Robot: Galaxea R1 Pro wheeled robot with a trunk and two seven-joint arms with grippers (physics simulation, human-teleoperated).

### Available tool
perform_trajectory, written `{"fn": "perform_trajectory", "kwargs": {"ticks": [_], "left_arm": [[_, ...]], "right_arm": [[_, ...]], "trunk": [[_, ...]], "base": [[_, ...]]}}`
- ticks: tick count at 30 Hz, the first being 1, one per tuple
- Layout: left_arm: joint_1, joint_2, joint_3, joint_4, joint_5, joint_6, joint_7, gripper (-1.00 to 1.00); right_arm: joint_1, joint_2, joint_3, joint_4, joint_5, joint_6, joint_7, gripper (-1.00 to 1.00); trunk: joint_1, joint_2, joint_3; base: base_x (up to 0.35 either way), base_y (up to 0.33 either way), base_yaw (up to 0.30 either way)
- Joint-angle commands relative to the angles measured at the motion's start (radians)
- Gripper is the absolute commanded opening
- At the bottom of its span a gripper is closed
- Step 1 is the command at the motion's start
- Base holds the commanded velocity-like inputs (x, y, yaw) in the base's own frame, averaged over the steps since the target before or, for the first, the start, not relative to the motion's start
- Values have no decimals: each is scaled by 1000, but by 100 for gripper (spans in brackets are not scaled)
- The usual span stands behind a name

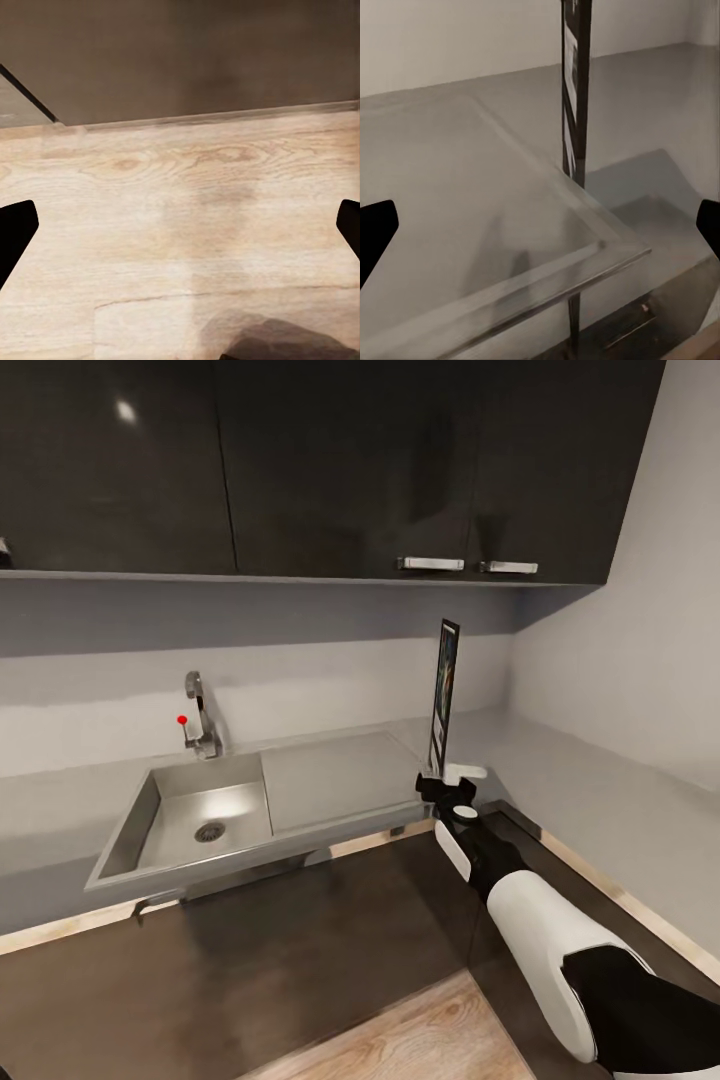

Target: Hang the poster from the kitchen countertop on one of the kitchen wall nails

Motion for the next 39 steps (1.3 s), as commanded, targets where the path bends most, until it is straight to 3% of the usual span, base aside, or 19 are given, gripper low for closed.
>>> {"fn": "perform_trajectory", "kwargs": {"ticks": [1,39], "left_arm": [[0,-1,4,-1,0,-1,-7,100],[0,-1,17,0,0,-1,-7,100]], "right_arm": [[-1,-1,8,2,-11,-5,-8,100],[-1,-1,8,27,-11,-15,-8,100]], "trunk": [[0,-1,-1],[0,-1,-1]], "base": [[3,0,0],[81,-45,0]]}}
